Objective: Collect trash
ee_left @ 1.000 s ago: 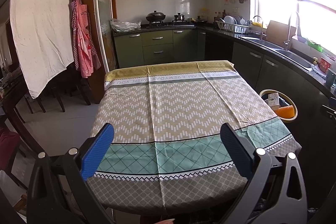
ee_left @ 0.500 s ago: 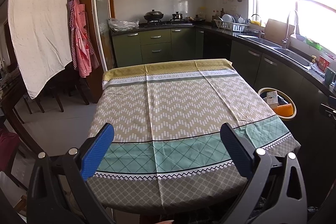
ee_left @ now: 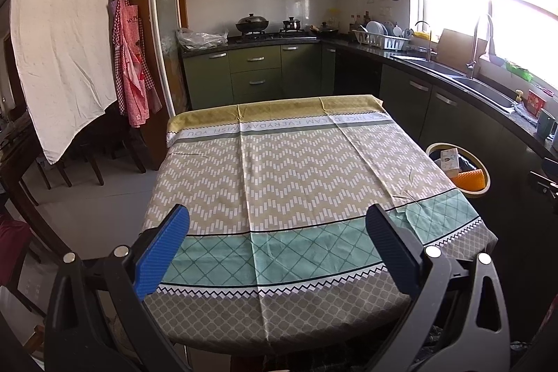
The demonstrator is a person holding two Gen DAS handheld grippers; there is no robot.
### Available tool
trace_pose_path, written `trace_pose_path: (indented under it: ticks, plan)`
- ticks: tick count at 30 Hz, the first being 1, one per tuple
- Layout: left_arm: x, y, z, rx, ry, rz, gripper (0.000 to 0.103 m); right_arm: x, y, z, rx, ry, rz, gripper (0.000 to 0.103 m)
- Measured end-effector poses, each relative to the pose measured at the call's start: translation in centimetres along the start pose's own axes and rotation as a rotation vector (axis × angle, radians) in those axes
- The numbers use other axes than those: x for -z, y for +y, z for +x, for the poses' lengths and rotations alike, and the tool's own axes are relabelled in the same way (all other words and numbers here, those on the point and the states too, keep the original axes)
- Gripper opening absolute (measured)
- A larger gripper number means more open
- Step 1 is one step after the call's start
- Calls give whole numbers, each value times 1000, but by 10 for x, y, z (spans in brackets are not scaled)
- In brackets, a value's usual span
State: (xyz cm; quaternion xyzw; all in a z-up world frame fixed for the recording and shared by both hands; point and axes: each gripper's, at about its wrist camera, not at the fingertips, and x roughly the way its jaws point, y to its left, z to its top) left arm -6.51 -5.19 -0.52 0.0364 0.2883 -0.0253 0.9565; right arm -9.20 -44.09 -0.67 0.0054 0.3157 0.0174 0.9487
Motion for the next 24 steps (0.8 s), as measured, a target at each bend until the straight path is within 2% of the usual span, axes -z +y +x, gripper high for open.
trace_pose_path:
  ticks: [12,24]
  plan:
    - [1,0,0,35,6,-5,96,0,0,1,0,1,-1,98]
    - [-2,3,0,13,1,-10,96,2,-1,2,1,1,1,98]
